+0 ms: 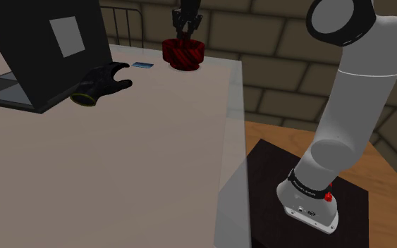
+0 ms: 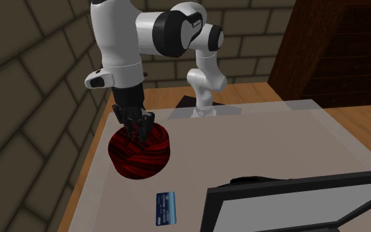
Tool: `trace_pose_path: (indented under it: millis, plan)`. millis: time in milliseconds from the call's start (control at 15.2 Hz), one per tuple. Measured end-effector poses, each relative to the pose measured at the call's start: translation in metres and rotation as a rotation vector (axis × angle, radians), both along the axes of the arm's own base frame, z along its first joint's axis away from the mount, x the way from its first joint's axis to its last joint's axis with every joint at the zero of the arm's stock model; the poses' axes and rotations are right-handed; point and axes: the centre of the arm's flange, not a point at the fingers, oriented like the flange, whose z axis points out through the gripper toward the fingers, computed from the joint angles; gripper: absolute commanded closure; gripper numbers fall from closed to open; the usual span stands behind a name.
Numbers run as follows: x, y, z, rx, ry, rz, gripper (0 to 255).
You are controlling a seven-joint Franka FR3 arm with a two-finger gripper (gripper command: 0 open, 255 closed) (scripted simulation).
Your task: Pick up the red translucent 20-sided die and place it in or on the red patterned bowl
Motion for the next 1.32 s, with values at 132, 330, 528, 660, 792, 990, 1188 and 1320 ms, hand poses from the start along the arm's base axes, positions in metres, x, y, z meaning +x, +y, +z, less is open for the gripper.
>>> trace_pose_path:
  millis: [132, 330, 528, 660, 792, 990, 1188, 1320]
  plan:
    - [0.0, 0.0, 0.0, 0.0, 0.0, 0.0, 255]
    - [0.0, 0.0, -0.001, 0.0, 0.0, 0.0, 0]
    - [-0.001, 0.0, -0.001, 0.0, 0.0, 0.0, 0]
    - [-0.001, 0.0, -0.001, 0.0, 0.0, 0.0, 0]
    - [-0.001, 0.0, 0.005, 0.0, -0.001, 0.0, 0]
    - [-0.006, -0.002, 0.036, 0.0, -0.002, 0.0, 0]
    - [-0.008, -0.004, 0.047, 0.0, -0.001, 0.0, 0]
    - [-0.008, -0.004, 0.048, 0.0, -0.001, 0.0, 0]
